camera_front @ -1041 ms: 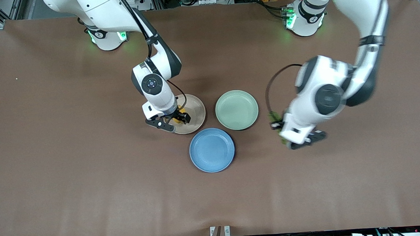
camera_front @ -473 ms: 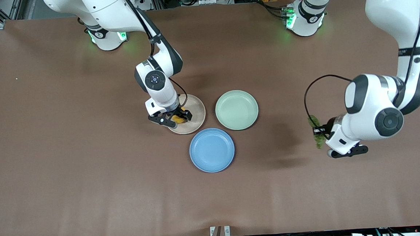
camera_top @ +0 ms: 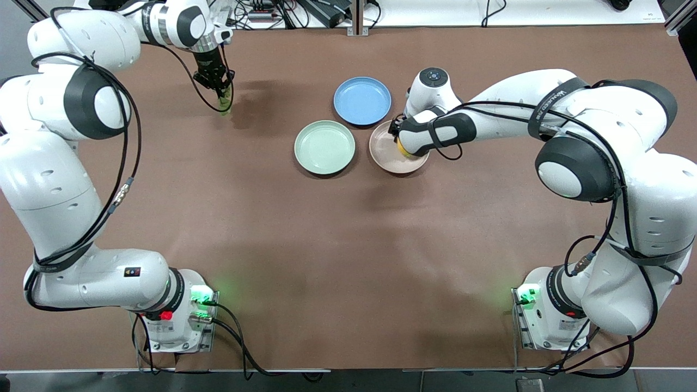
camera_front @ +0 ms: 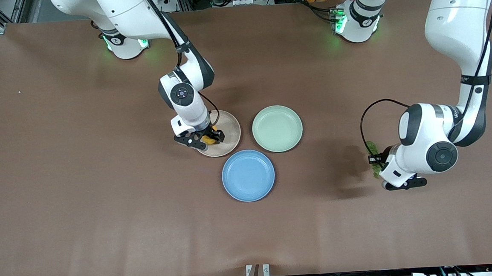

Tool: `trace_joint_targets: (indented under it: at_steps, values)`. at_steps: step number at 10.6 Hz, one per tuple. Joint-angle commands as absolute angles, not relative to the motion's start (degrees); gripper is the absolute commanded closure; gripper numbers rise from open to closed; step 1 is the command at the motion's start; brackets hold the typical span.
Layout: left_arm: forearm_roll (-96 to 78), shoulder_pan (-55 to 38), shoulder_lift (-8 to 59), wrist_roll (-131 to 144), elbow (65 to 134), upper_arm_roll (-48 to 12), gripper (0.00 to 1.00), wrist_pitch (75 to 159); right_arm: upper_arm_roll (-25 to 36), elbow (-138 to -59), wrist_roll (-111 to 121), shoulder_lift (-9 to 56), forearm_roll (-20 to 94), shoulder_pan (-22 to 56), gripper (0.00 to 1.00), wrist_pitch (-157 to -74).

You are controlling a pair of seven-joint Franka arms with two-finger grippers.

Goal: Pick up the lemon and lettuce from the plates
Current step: 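Lift the lettuce with the left gripper while the right gripper grasps the lemon, then release the lettuce on the table while the right gripper lifts the lemon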

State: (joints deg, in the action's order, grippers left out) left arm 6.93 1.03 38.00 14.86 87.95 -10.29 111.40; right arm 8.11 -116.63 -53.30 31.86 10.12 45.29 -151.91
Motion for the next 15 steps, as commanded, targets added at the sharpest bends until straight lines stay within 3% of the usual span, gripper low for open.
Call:
trace_joint_targets:
  at_steps: [1, 2, 4, 5, 8, 13, 15]
  values:
    - [8.6, 1.7, 40.2, 14.7, 87.0, -10.5, 0.76, 114.4, 8.5, -116.6, -54.3, 32.2, 11.2, 45.7, 0.40, -152.4]
    - [8.6, 1.7, 40.4, 14.7, 87.0, -10.4, 0.41, 115.4, 8.6, -116.5, -55.0, 32.2, 11.2, 45.5, 0.42, -152.0]
    - [8.6, 1.8, 40.2, 15.2, 86.7, -10.3, 0.04, 115.5, 8.6, -116.1, -54.4, 31.1, 11.2, 44.5, 0.43, -150.7]
    - [8.6, 1.9, 39.8, 15.3, 86.7, -10.3, 0.00, 115.5, 8.6, -114.7, -54.2, 30.8, 11.2, 44.0, 0.43, -147.9]
    - [8.9, 1.9, 38.0, 14.8, 85.8, -8.4, 0.00, 115.5, 8.7, -109.7, -51.9, 28.7, 11.1, 41.2, 0.43, -136.1]
    - [11.0, 1.7, 32.1, 14.7, 85.7, -8.3, 0.00, 114.8, 8.6, -109.7, -46.9, 24.8, 11.2, 37.3, 0.43, -132.2]
    - [14.1, 1.8, 28.1, 10.5, 85.7, -8.5, 0.00, 114.8, 8.7, -109.6, -43.3, 21.9, 11.2, 35.4, 0.43, -126.7]
